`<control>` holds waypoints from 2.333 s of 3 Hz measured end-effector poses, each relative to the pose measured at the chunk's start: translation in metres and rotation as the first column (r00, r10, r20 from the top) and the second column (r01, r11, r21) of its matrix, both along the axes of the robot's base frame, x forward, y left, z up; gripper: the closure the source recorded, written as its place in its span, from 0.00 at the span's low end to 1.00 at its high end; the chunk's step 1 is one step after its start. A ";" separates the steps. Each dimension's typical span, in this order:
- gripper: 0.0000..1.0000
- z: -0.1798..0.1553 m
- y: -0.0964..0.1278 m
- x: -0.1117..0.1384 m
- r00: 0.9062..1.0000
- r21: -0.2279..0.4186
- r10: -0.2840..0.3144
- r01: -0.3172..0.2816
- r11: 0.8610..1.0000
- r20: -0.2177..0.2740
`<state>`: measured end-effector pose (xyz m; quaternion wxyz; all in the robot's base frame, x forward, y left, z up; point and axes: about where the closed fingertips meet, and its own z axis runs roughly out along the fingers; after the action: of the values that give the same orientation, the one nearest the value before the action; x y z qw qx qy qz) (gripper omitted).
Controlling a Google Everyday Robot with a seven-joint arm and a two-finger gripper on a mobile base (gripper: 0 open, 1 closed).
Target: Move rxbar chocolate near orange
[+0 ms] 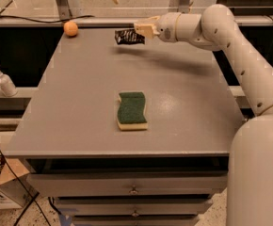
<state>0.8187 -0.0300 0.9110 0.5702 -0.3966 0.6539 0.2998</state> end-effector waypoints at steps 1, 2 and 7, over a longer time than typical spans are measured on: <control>1.00 0.012 0.022 0.001 0.997 -0.042 -0.018 0.021 0.999 0.073; 1.00 0.020 0.050 0.004 0.990 -0.118 0.007 0.010 0.993 0.142; 0.59 -0.022 0.183 0.057 0.981 -0.130 0.081 -0.059 0.990 0.176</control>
Offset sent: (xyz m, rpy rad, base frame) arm 0.0086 0.0836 0.0314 -0.2248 -0.2356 0.0220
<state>0.8761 0.1529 0.8890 0.5906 -0.4797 0.6024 0.2413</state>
